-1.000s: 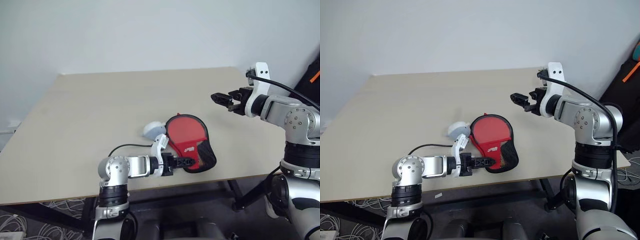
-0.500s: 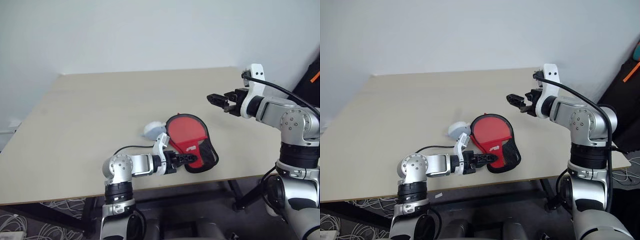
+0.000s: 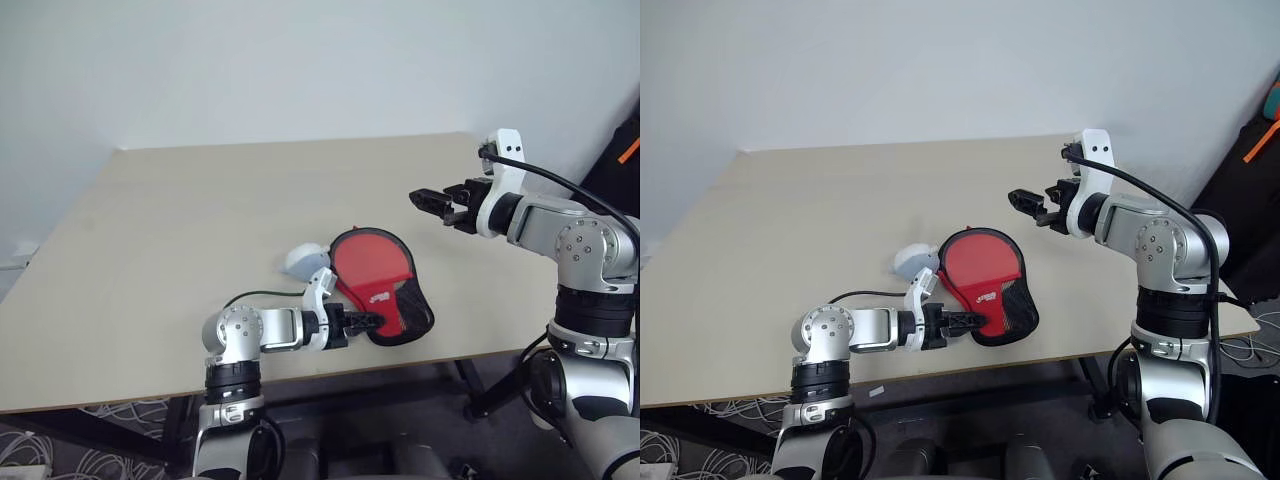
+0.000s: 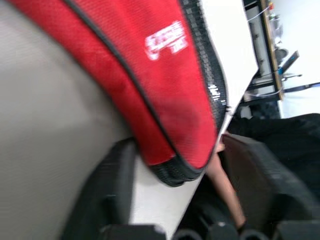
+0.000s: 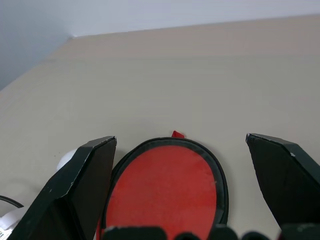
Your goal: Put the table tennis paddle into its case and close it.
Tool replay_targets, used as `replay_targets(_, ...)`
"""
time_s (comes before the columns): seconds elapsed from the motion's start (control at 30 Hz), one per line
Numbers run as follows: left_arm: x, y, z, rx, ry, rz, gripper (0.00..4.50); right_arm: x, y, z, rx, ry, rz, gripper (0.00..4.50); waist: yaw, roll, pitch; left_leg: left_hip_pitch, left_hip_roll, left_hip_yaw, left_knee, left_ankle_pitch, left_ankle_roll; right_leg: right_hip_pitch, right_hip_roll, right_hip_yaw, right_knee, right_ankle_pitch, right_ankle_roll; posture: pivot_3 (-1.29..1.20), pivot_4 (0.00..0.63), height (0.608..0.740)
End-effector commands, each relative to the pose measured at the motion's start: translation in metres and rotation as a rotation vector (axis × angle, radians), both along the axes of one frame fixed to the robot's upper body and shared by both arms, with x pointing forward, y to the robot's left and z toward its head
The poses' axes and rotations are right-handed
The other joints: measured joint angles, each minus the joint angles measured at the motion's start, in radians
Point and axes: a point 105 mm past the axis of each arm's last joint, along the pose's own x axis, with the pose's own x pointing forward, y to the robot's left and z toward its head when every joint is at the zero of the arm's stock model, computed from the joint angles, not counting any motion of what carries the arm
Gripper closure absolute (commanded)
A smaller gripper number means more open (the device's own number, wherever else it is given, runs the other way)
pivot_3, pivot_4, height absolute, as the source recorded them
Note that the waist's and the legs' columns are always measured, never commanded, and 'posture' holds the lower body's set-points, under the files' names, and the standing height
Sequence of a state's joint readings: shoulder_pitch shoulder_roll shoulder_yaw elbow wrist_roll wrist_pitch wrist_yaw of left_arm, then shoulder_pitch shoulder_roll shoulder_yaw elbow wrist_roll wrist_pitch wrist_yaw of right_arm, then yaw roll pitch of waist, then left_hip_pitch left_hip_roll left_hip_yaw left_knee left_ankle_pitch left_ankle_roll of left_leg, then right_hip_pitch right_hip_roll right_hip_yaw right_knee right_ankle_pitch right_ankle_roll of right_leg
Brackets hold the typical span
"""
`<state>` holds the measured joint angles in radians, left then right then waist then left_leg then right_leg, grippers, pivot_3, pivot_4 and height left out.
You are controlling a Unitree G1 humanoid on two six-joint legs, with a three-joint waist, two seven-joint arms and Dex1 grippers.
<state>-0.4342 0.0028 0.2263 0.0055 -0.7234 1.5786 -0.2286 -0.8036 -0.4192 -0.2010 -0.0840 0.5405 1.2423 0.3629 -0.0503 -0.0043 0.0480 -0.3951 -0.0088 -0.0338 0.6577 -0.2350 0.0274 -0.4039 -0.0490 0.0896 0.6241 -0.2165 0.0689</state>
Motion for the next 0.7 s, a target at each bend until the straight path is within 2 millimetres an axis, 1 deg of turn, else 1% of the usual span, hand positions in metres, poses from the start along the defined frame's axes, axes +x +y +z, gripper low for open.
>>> replay_targets(0.03,-0.018,-0.002,-0.023,0.065,0.101,-0.057,3.14,-0.004,0.005,0.017,0.009,-0.064,0.02,0.0,0.0,0.0,0.0,0.0,0.0,0.0,-0.001,0.0,0.0,0.0,0.0,0.0,0.0,0.0,0.0,0.0,0.0,0.74)
replay_targets(0.13,-0.022,-0.001,-0.027,0.079,0.113,-0.07,4.25,-0.005,0.008,0.017,0.015,-0.063,0.028,0.0,0.0,0.0,0.0,0.0,0.0,0.0,-0.002,0.0,0.0,-0.001,0.0,0.0,0.0,0.0,0.0,0.0,0.0,0.74)
replay_targets(0.17,-0.023,-0.001,-0.028,0.083,0.114,-0.075,4.48,-0.005,0.009,0.017,0.016,-0.062,0.03,0.0,0.001,0.0,0.0,0.0,0.0,0.0,-0.002,0.0,0.0,-0.001,0.0,0.0,0.0,0.0,0.0,0.0,0.0,0.74)
replay_targets(0.33,-0.027,-0.002,-0.022,0.068,0.088,-0.11,4.48,-0.007,0.012,0.015,0.019,-0.056,0.036,0.0,0.0,0.0,0.0,0.0,0.0,0.0,-0.003,0.0,0.0,-0.001,0.0,0.001,-0.001,-0.001,0.001,0.0,0.0,0.74)
replay_targets(0.5,-0.032,0.001,-0.009,0.028,0.036,-0.136,4.48,-0.01,0.014,0.012,0.019,-0.049,0.047,0.0,0.0,0.0,0.0,0.0,0.0,0.0,-0.005,0.0,0.0,-0.003,0.0,0.001,-0.001,-0.001,0.0,0.0,0.0,0.74)
replay_targets(0.57,-0.038,0.001,-0.003,0.008,0.016,-0.158,4.48,-0.011,0.016,0.011,0.018,-0.044,0.054,0.0,0.0,0.0,0.0,-0.001,0.0,0.0,-0.007,0.0,0.0,-0.004,0.0,0.002,-0.001,0.0,-0.001,0.0,0.0,0.74)
replay_targets(0.7,-0.058,0.005,0.004,-0.013,-0.001,-0.219,4.48,-0.013,0.019,0.007,0.012,-0.03,0.075,0.0,-0.001,0.0,0.0,-0.001,0.0,0.0,-0.007,0.0,0.0,-0.005,0.0,0.002,0.0,0.002,-0.003,0.0,0.0,0.74)
